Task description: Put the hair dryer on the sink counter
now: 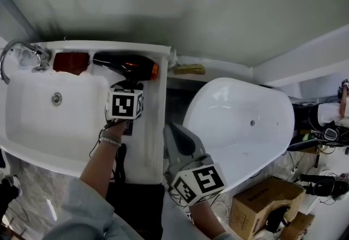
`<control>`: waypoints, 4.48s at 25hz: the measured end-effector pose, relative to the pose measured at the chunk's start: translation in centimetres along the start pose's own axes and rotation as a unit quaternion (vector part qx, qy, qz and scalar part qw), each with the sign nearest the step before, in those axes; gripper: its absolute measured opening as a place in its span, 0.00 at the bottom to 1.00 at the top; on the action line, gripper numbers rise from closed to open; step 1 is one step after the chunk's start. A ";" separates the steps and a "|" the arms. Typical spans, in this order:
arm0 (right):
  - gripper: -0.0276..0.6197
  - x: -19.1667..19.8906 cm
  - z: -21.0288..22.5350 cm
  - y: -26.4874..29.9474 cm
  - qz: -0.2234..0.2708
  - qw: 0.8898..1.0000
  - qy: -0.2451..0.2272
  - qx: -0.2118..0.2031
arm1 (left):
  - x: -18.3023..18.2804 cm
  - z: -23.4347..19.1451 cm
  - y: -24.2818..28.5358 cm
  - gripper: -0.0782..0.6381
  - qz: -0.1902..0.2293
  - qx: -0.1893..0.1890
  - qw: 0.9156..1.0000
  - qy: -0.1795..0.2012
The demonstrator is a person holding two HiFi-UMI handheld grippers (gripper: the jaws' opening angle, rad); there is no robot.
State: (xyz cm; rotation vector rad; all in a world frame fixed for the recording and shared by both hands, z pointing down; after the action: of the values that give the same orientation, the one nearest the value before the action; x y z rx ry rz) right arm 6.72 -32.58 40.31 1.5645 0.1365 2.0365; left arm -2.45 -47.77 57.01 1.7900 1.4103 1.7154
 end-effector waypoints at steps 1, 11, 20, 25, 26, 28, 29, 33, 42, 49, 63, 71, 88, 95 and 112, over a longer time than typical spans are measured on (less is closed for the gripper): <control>0.04 0.1 -0.1 0.0 0.000 1.000 0.000 -0.001 | 0.1 0.1 0.0 0.37 0.000 0.005 1.000 0.004; 0.04 0.6 -0.9 -0.1 -0.004 1.000 -0.001 -0.006 | 0.2 1.0 -0.5 0.48 0.002 0.075 0.997 0.013; 0.04 0.3 -1.7 -0.8 0.002 1.000 -0.010 -0.013 | -0.8 1.5 -4.4 0.48 0.043 0.103 0.994 0.001; 0.04 -0.3 -2.4 -1.5 0.009 1.000 -0.014 -0.022 | -1.7 2.2 -7.8 0.48 0.084 0.116 0.990 -0.014; 0.04 -0.5 -2.5 -1.6 0.011 1.000 -0.015 -0.024 | -1.8 2.4 -8.5 0.48 0.091 0.122 0.988 -0.013; 0.04 -0.9 -2.7 -1.9 0.014 0.999 -0.018 -0.030 | -2.0 2.9 -9.9 0.44 0.106 0.131 0.986 -0.014; 0.04 -1.1 -2.8 -2.0 0.016 0.999 -0.019 -0.033 | -2.2 3.1 -10.7 0.41 0.114 0.133 0.984 -0.013; 0.04 -1.7 -3.1 -2.5 0.024 0.998 -0.025 -0.044 | -3.0 4.2 -14.0 0.31 0.151 0.124 0.980 0.024; 0.04 -2.2 -3.0 -5.2 0.032 0.997 -0.035 -0.064 | -2.0 7.9 -20.2 0.13 0.208 0.132 0.968 0.038; 0.04 -2.3 -2.6 -7.5 0.039 0.995 -0.042 -0.085 | -0.9 9.4 -23.8 0.12 0.245 0.119 0.962 0.030; 0.04 -1.2 -2.7 -9.1 0.038 0.994 -0.040 -0.096 | 1.5 10.1 -28.2 0.12 0.279 0.118 0.953 -0.009; 0.04 0.2 -3.8 -10.5 0.040 0.996 -0.033 -0.075 | 2.3 9.6 -29.9 0.12 0.294 0.125 0.948 -0.015; 0.04 3.1 -12.5 -14.0 0.056 0.996 -0.044 -0.046 | 6.8 7.3 -37.3 0.12 0.312 0.181 0.933 -0.014; 0.04 4.9 -16.1 -15.4 0.063 0.996 -0.046 -0.036 | 9.4 5.9 -40.1 0.12 0.315 0.190 0.930 -0.010; 0.04 7.9 -21.8 -20.9 0.087 0.995 -0.049 0.002 | 14.2 5.7 -45.4 0.12 0.310 0.214 0.926 0.010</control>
State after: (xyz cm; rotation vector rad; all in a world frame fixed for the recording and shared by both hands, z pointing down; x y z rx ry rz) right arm -6.79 -5.78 31.73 1.7282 -0.0343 2.0845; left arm -19.84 -12.64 29.49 2.6969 1.3972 1.7820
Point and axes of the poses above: the fingertips, and each gripper's own axes: y forward along the fingers, z to its right, x out of its underside, the point moved 3 cm from there along -y, backward along the fingers, and after that the axes turned 1 degree about -z, right-handed, at the moved point
